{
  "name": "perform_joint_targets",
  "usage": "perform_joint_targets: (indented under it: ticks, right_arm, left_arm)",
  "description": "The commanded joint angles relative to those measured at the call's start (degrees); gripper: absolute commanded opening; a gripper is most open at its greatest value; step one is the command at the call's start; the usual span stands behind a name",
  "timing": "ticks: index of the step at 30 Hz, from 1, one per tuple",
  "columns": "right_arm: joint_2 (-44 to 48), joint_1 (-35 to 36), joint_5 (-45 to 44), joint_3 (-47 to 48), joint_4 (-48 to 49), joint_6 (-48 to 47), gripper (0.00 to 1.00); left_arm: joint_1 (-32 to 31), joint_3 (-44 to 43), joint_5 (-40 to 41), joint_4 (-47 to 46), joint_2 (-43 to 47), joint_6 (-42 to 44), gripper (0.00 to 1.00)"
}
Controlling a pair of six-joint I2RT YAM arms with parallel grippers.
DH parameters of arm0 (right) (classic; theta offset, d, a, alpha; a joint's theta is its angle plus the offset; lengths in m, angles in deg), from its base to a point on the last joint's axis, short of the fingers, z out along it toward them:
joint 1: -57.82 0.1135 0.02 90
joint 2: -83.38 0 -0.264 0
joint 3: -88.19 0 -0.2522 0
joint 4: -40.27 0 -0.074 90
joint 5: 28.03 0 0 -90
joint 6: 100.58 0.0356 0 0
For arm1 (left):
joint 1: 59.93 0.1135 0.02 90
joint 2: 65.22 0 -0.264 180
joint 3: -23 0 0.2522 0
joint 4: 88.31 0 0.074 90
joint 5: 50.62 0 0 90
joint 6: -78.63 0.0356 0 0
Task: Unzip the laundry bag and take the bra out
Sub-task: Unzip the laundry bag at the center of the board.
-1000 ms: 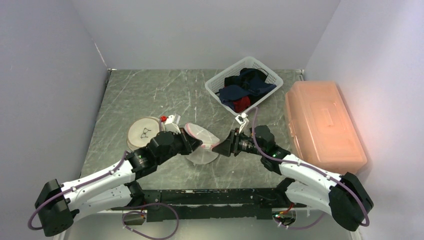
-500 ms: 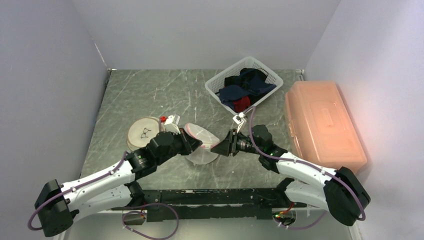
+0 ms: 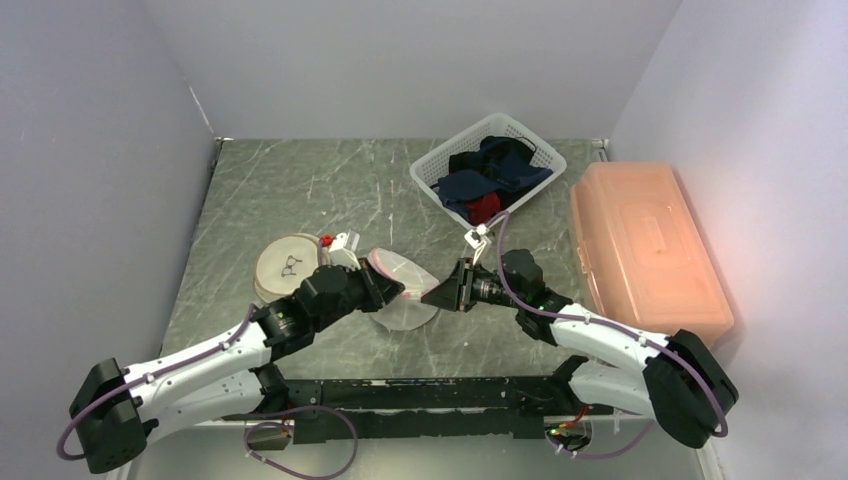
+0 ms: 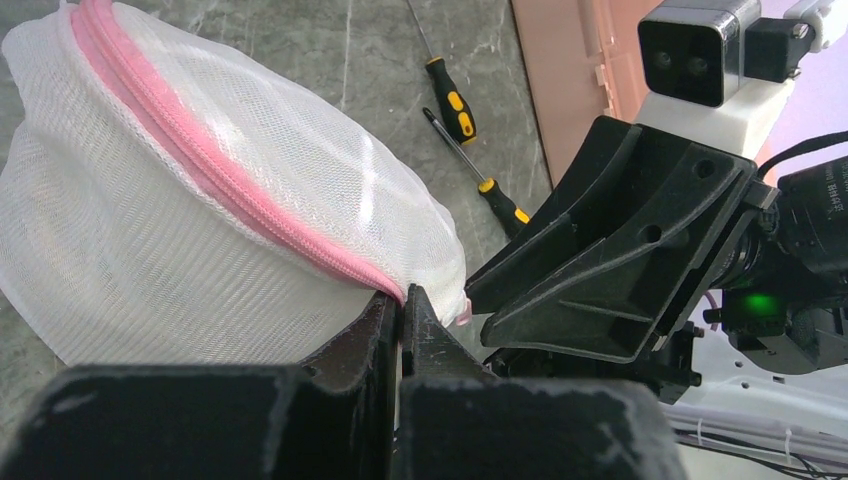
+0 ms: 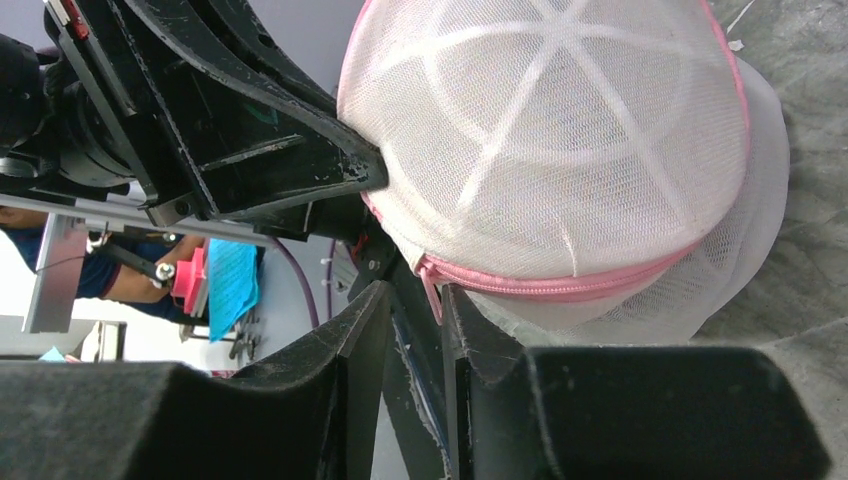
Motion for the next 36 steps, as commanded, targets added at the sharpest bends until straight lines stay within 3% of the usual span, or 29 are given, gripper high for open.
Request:
perform_joint_targets:
  ticks: [1, 11, 18, 25, 36]
  right_arm:
    - [-0.4, 0.5, 1.3, 1.8, 3.5, 0.0, 0.29]
    - [-1.5, 0.9, 1.1, 1.9, 2.0, -0.6, 0.3]
    - [-1.9, 1.2, 1.0, 2.3, 1.7, -0.7, 0.21]
    - [-2.0, 1.3, 1.2, 2.4, 0.9, -1.2, 0.01]
    - [2.4, 1.3, -7.4, 2.5, -12.6, -8.7, 0.0]
  left_arm:
    - [0.3, 0.2, -0.3, -2.1, 0.7, -0.7, 0.03]
    - [0.2, 0.5, -0.5, -2.3, 1.1, -1.1, 0.03]
    - [0.2, 0.7, -0.6, -2.4, 1.1, -1.2, 0.03]
    - [0.2, 0.9, -0.3, -2.1, 1.4, -1.3, 0.03]
    - [0.2, 1.0, -0.4, -1.2, 2.1, -1.0, 0.03]
